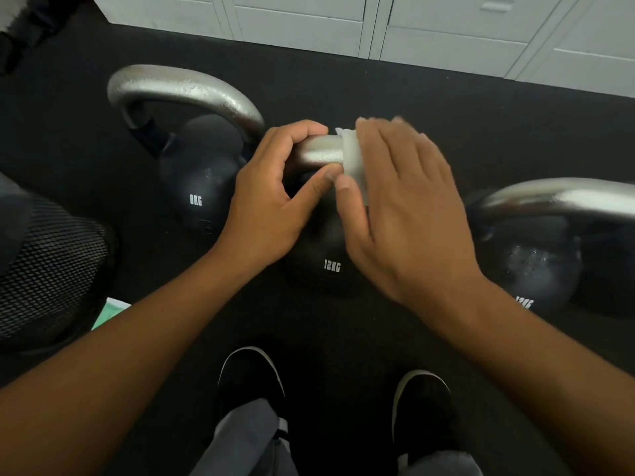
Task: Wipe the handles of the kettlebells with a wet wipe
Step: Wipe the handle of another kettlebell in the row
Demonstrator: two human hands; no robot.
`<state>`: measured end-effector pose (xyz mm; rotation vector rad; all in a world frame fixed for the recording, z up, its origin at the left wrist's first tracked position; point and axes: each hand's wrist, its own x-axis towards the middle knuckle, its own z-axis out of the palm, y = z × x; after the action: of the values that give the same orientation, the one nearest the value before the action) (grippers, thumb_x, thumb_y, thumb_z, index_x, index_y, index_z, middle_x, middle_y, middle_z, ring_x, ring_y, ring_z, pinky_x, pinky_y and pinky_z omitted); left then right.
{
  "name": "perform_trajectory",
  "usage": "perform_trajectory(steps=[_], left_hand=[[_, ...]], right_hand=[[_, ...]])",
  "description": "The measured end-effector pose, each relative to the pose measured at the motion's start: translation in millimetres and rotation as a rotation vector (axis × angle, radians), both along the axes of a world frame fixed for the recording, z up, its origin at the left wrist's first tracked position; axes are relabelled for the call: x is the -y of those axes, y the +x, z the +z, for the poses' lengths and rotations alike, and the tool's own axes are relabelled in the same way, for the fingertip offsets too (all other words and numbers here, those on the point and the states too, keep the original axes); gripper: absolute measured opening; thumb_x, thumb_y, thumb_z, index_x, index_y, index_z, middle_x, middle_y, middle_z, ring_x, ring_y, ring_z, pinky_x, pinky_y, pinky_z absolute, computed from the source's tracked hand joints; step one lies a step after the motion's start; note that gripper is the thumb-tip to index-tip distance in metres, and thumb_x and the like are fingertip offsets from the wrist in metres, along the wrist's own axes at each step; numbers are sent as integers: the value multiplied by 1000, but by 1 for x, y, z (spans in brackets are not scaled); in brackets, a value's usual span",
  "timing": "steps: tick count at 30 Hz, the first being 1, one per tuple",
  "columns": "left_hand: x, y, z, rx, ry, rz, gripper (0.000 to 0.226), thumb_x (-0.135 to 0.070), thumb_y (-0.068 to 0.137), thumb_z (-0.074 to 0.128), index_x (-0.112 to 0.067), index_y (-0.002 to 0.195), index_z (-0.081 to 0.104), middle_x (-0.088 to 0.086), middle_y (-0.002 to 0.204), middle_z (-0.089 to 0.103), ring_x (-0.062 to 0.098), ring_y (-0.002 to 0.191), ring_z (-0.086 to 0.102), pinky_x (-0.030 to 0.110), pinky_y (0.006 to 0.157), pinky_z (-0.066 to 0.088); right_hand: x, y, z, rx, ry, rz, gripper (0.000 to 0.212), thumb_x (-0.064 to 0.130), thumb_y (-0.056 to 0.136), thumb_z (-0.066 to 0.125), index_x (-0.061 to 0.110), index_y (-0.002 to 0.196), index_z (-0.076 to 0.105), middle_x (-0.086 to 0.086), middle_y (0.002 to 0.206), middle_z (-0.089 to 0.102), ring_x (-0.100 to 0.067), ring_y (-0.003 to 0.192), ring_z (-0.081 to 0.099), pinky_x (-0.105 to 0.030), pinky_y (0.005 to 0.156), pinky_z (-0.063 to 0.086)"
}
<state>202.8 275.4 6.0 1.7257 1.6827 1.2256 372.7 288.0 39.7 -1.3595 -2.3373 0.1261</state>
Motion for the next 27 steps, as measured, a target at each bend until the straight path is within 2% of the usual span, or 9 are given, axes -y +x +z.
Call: perform_trajectory(steps=[2, 5, 7, 12, 16, 19, 22, 25, 27], left_hand=[[1, -1, -1, 13, -1, -3, 39, -27, 100, 64, -15, 136, 56, -2, 131, 60, 11, 122, 58, 27, 103, 48], [0, -5, 0, 8, -17, -32, 40, -22, 101, 61, -12, 139, 55, 0, 135, 60, 12, 126, 57, 31, 107, 48], [0, -10, 1, -14, -17, -48, 41, -22, 102, 60, -11, 142, 54, 0, 136, 60, 13, 128, 57, 35, 108, 48], [2, -11, 11, -20, 86, -51, 39, -10, 108, 46, -3, 145, 50, 7, 143, 58, 16, 136, 54, 40, 113, 46], [-2, -3, 21, -83, 204, -20, 38, -7, 108, 42, 3, 143, 50, 12, 143, 58, 17, 136, 54, 37, 113, 45], [-1, 9, 27, -59, 250, 7, 37, -3, 108, 38, 6, 142, 49, 15, 142, 57, 19, 136, 54, 38, 113, 44], [1, 16, 31, -169, 248, -36, 39, -3, 108, 41, 9, 144, 47, 19, 146, 53, 24, 139, 50, 38, 115, 41], [3, 20, 28, -486, 173, -181, 45, -17, 109, 44, 2, 149, 46, 17, 152, 49, 28, 147, 42, 46, 123, 31], [4, 20, 22, -621, 136, -187, 47, -23, 109, 42, -2, 151, 45, 14, 153, 49, 27, 146, 41, 47, 124, 26]], right_hand=[[-7, -8, 1, 64, 8, -2, 55, 44, 106, 31, 5, 138, 55, -15, 131, 61, -31, 119, 56, -43, 107, 40], [-16, -22, 8, 145, -26, 0, 53, 47, 104, 28, 9, 129, 56, -12, 117, 60, -26, 99, 53, -40, 90, 40], [-12, -25, 8, 163, -32, -16, 55, 46, 104, 29, 7, 134, 54, -14, 121, 60, -29, 104, 55, -43, 94, 40], [10, -16, -1, 99, -20, 12, 67, 39, 100, 35, 0, 154, 38, -20, 150, 49, -36, 138, 46, -48, 123, 29], [3, -18, 11, 48, -146, 51, 73, 38, 97, 30, 1, 160, 30, -17, 159, 43, -32, 148, 40, -47, 127, 25], [-11, -17, 30, -215, -390, 94, 76, 34, 95, 30, 9, 166, 16, -11, 158, 48, -28, 150, 39, -44, 123, 33], [-17, -2, 39, -443, -421, 90, 73, 28, 97, 32, 15, 167, 16, -1, 166, 38, -14, 157, 28, -33, 127, 28], [-14, 13, 28, -448, -327, 20, 67, 27, 100, 34, 16, 165, 22, 8, 162, 38, -8, 152, 32, -22, 123, 27], [-13, 19, 16, -414, -359, -32, 64, 29, 103, 33, 17, 165, 25, 4, 164, 39, 3, 143, 29, -3, 112, 19]])
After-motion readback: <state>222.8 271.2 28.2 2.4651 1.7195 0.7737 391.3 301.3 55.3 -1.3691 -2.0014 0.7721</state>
